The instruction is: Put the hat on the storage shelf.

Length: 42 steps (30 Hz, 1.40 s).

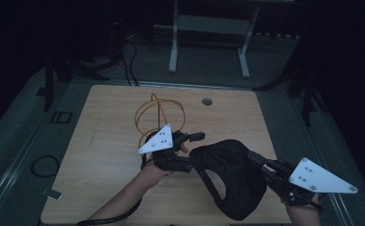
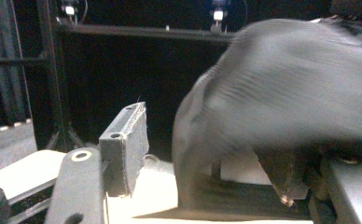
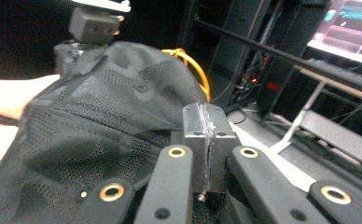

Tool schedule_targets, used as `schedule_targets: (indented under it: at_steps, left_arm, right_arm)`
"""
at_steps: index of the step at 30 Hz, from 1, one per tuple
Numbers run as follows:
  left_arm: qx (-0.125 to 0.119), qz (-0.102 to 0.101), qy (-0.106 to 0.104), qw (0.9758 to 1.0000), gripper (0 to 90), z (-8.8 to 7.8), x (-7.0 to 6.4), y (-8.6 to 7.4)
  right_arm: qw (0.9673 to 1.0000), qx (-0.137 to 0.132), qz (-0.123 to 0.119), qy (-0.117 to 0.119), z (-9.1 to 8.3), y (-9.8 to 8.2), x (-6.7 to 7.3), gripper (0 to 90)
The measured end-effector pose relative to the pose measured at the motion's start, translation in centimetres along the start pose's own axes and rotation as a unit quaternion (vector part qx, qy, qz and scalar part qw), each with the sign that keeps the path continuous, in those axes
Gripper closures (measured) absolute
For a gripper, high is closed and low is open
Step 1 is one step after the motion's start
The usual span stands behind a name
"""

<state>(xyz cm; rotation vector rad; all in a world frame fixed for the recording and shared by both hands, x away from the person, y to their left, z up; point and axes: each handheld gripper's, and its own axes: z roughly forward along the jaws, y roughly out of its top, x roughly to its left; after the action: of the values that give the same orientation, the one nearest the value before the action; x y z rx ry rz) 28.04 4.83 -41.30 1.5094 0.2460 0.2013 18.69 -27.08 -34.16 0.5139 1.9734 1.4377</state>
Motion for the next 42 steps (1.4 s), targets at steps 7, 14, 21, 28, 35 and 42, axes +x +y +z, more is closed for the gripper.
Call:
schedule_targets:
  at_steps: [7, 14, 21, 28, 35, 42]
  left_arm:
    - [0.02, 0.028, 0.04, 0.9986, 27.3, -2.7, -0.7, 1.4]
    - [0.055, 0.081, 0.096, 0.9905, 14.6, -7.3, -2.0, 1.4]
    - [0.081, 0.067, 0.174, 0.9791, 3.0, -12.7, -1.0, -0.3]
    - [0.096, 0.034, 0.235, 0.9667, 2.7, -17.5, 0.2, -4.2]
    - [0.104, 0.011, 0.271, 0.9569, 2.8, -20.4, -0.6, -8.1]
    - [0.102, -0.014, 0.293, 0.9507, 2.8, -22.4, -1.8, -10.9]
  right_arm:
    - [0.9987, -0.022, 0.002, -0.045, -0.3, 1.8, -1.7, 89.3]
    - [0.9974, -0.032, 0.004, -0.064, 1.2, 3.3, -2.9, 89.2]
    - [0.9968, -0.028, 0.007, -0.074, 4.2, 4.6, -3.8, 89.2]
    - [0.9971, -0.027, 0.0, -0.071, 7.9, 6.8, -4.2, 89.2]
    - [0.9975, -0.025, -0.005, -0.067, 12.1, 8.5, -4.1, 89.2]
    - [0.9982, -0.009, 0.001, -0.06, 15.8, 9.2, -4.0, 89.2]
